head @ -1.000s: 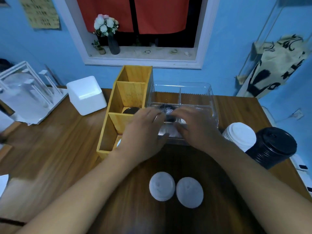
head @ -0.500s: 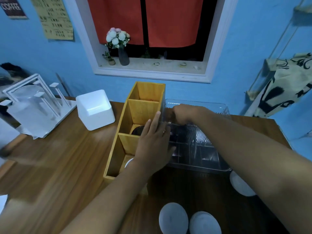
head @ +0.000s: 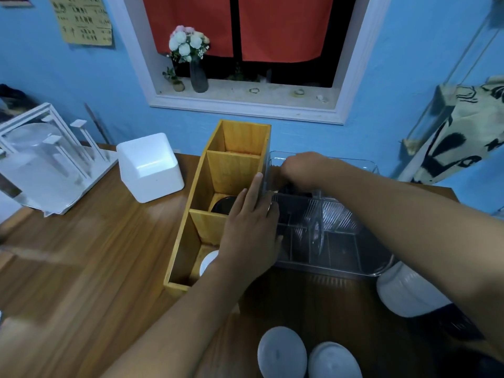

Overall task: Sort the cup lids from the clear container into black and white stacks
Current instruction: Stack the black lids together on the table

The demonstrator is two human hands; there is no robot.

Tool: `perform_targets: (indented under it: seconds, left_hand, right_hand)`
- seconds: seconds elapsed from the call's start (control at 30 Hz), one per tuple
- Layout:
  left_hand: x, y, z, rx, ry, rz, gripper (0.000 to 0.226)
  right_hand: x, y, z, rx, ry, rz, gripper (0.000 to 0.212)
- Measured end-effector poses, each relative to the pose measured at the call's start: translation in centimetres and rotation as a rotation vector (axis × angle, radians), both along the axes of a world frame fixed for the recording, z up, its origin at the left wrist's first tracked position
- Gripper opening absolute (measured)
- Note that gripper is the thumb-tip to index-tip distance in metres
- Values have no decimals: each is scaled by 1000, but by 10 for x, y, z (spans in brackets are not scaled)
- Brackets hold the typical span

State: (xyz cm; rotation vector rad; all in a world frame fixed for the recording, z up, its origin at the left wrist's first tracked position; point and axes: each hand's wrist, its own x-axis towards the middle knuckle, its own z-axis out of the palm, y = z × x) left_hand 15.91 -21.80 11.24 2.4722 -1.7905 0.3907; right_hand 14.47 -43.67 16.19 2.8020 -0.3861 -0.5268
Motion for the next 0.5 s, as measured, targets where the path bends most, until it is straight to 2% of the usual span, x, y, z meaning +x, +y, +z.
perform_targets:
  seconds: [0.1,0.3,0.43,0.5]
  left_hand:
    - [0,2,1,-40,27,-24,60]
    - [-4,22,8,-41,59,-85,62]
    - [-19,46,11,-60,71,-126,55]
    - [-29,61,11,-57,94,-149,56]
  right_hand:
    - [-14,8,22,-20,-99,57,23]
    - [-68,38,58,23,-431,-93,19]
    - [-137,93,56,79,-762,-205,17]
    - [-177,125,38,126,-845,-245,18]
